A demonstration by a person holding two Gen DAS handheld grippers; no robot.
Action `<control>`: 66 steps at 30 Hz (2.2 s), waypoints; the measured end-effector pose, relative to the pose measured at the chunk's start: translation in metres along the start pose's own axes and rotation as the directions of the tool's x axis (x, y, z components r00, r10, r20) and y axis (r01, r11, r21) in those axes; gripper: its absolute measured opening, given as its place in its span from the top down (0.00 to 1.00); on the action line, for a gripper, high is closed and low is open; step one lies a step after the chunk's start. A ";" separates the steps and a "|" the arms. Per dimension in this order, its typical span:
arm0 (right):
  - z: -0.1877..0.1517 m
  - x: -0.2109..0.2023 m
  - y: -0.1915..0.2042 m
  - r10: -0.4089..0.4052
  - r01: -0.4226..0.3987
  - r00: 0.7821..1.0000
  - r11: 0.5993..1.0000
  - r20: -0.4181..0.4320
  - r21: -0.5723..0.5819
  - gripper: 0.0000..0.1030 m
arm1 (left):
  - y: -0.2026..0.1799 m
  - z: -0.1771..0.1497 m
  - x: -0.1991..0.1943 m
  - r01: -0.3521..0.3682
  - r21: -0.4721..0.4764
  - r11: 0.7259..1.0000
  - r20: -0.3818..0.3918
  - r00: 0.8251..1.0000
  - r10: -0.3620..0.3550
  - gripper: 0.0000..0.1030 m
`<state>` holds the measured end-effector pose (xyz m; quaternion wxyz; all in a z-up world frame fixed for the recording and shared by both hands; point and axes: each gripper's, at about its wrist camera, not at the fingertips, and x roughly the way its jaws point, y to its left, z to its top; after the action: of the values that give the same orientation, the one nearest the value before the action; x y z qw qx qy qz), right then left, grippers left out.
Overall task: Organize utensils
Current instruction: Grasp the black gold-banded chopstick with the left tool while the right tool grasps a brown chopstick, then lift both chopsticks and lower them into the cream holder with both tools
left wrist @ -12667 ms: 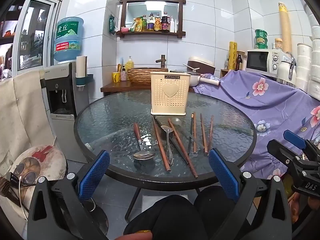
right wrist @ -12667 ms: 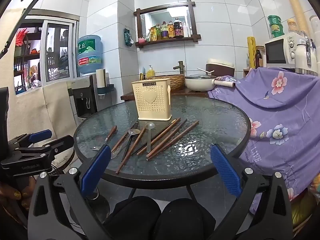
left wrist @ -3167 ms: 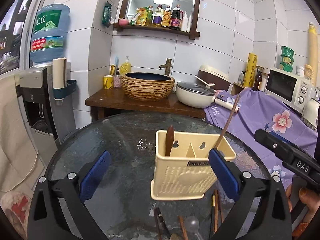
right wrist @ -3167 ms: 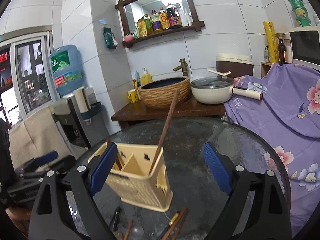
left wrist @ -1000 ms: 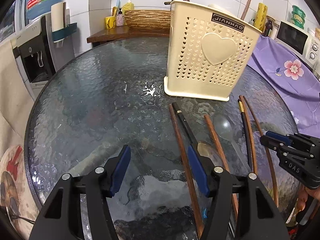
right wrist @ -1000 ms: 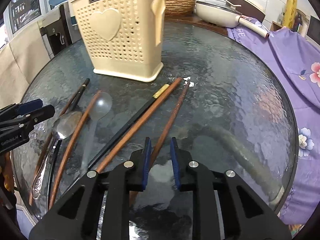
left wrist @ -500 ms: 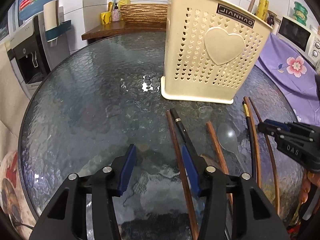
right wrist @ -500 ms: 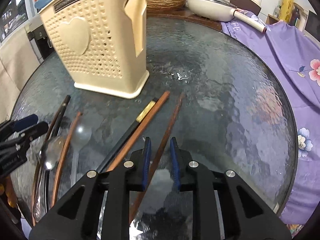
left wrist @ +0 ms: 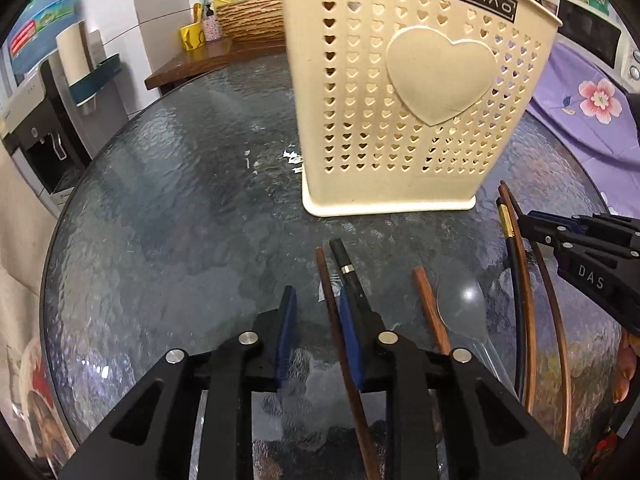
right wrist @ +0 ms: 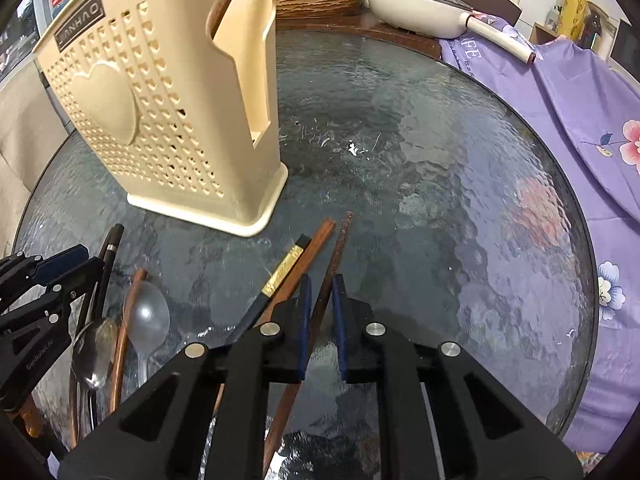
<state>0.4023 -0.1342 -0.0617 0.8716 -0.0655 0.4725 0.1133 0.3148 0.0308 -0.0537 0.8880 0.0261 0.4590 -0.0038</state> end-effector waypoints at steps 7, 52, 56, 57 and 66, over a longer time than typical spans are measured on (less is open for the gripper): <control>0.002 0.003 0.000 -0.008 0.008 1.000 1.000 0.016 0.004 0.92 | 0.000 0.002 0.001 -0.015 0.000 1.000 0.003 1.000 0.015 0.93; -0.038 -0.189 -0.027 0.360 -0.382 0.817 0.923 0.451 -0.045 0.94 | 0.020 -0.004 -0.178 0.211 -0.021 0.977 0.385 0.904 -0.187 0.95; -0.039 -0.203 -0.023 0.366 -0.374 0.806 0.924 0.465 -0.080 0.94 | 0.020 -0.004 -0.194 0.206 -0.001 0.979 0.416 0.890 -0.187 0.95; -0.039 -0.205 -0.023 0.368 -0.375 0.804 0.923 0.467 -0.084 0.94 | 0.020 -0.003 -0.198 0.205 0.002 0.979 0.424 0.886 -0.186 0.95; -0.031 -0.224 -0.016 0.384 -0.377 0.787 0.919 0.483 -0.117 0.94 | 0.016 0.005 -0.214 0.188 0.027 0.982 0.460 0.870 -0.179 0.95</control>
<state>0.2637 -0.1872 0.1095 0.9220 0.0562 0.2347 0.3027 0.1950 0.0430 0.1244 0.9673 -0.0272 0.2358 -0.0898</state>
